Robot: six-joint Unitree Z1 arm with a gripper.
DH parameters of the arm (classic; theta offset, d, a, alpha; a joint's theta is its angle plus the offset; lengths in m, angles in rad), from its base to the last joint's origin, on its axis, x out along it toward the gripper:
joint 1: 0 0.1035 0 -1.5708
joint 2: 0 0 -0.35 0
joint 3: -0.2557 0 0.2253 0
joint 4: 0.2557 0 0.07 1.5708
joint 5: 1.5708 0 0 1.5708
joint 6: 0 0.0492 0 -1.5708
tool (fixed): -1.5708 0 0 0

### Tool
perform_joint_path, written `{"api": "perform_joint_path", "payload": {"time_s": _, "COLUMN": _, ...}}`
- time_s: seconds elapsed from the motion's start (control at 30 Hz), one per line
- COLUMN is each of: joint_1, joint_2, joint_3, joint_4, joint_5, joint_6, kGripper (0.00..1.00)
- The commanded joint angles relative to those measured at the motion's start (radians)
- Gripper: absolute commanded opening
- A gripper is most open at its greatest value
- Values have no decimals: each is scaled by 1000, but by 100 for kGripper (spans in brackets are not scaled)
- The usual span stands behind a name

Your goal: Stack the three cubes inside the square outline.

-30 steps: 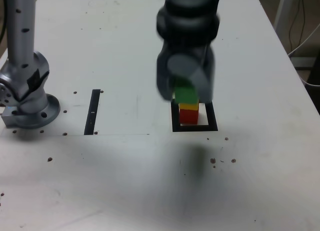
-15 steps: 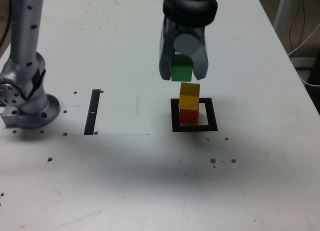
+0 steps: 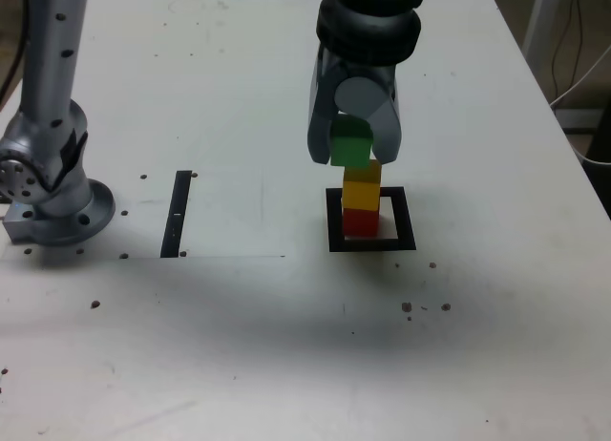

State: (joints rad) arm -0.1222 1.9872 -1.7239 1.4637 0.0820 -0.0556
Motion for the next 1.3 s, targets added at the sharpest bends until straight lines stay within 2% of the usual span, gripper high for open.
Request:
{"api": "perform_joint_path", "payload": {"time_s": 0.0, "joint_1": -10, "joint_2": -12, "joint_3": -4, "joint_4": -7, "joint_5": -10, "joint_6": 2, "kGripper": 25}}
{"api": "perform_joint_path", "payload": {"time_s": 0.2, "joint_1": -16, "joint_2": -3, "joint_3": 12, "joint_4": -41, "joint_5": -26, "joint_6": 1, "kGripper": 25}}
{"api": "perform_joint_path", "payload": {"time_s": 0.7, "joint_1": -16, "joint_2": 12, "joint_3": 14, "joint_4": -58, "joint_5": -3, "joint_6": -5, "kGripper": 36}}
{"api": "perform_joint_path", "payload": {"time_s": 0.93, "joint_1": -16, "joint_2": 17, "joint_3": 26, "joint_4": -59, "joint_5": -2, "joint_6": -10, "kGripper": 50}}
{"api": "perform_joint_path", "payload": {"time_s": 1.13, "joint_1": -15, "joint_2": 20, "joint_3": 38, "joint_4": -76, "joint_5": -9, "joint_6": -9, "kGripper": 72}}
{"api": "perform_joint_path", "payload": {"time_s": 1.27, "joint_1": -14, "joint_2": 19, "joint_3": 43, "joint_4": -75, "joint_5": 2, "joint_6": -18, "kGripper": 87}}
